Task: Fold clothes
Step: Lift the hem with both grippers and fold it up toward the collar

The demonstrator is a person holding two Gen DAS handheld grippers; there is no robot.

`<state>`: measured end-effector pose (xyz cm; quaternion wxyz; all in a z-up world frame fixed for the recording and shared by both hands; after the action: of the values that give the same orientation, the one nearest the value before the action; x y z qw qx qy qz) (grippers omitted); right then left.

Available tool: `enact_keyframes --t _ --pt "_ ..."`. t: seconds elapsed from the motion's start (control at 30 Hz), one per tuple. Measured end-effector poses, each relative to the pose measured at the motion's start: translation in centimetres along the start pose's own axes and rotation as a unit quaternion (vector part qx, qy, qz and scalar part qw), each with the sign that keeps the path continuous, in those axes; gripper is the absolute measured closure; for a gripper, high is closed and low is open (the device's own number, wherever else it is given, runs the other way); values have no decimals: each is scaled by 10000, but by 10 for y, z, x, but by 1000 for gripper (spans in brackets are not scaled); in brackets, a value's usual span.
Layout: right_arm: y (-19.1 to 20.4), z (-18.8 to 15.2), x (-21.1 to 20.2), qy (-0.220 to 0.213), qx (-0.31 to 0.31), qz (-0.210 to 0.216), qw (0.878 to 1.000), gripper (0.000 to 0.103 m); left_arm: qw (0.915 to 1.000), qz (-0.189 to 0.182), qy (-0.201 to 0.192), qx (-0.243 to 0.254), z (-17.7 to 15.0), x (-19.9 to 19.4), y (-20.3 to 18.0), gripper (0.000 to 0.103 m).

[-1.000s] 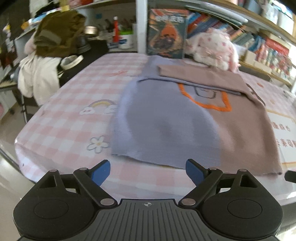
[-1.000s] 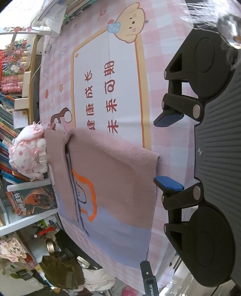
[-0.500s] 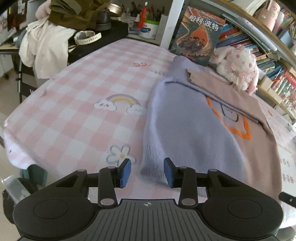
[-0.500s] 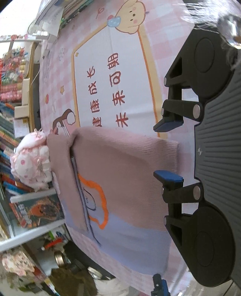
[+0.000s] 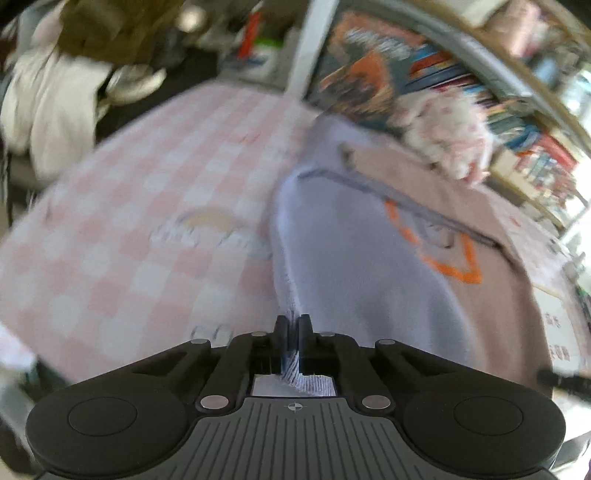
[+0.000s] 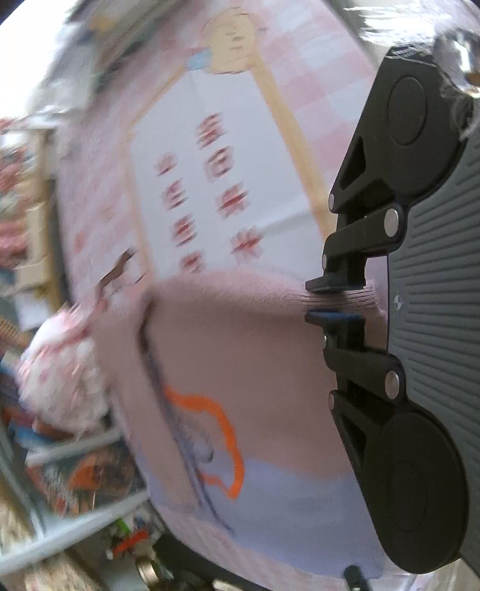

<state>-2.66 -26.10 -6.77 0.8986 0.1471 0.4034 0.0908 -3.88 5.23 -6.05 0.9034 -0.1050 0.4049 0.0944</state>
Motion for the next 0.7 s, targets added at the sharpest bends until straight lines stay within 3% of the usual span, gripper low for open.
enact_keyframes --t 0.07,0.13,0.37,0.43,0.53,0.7 --pt "26 4 -10 -318 -604 415 9968 93 9998 -55 -56 186 1 -1 -5 99" --pt "38 4 -10 -261 -941 487 9940 93 9996 -156 0 216 1 4 -4 98" --pt "17 7 3 41 68 727 9973 83 9985 -498 224 -69 2 15 2 92" --pt "10 5 7 112 243 729 9970 67 9979 -541 340 -126 1 17 4 86" --pt "2 -1 10 183 531 648 9963 67 9969 -567 495 -207 -2 21 7 77" --pt "-17 -6 8 200 934 595 9936 67 9952 -563 694 -386 -8 27 14 77"
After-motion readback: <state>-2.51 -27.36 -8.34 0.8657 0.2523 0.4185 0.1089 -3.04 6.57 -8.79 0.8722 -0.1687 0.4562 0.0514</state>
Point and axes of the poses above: each gripper's, at about its wrist camera, not at the fingertips, and x roughly the way its jaws point, y to its left, z to its top, the point moved 5 cm from there along x, roughly the way its jaws point, and after that the axes turned 10 degrees about z, right-handed, at the moved point
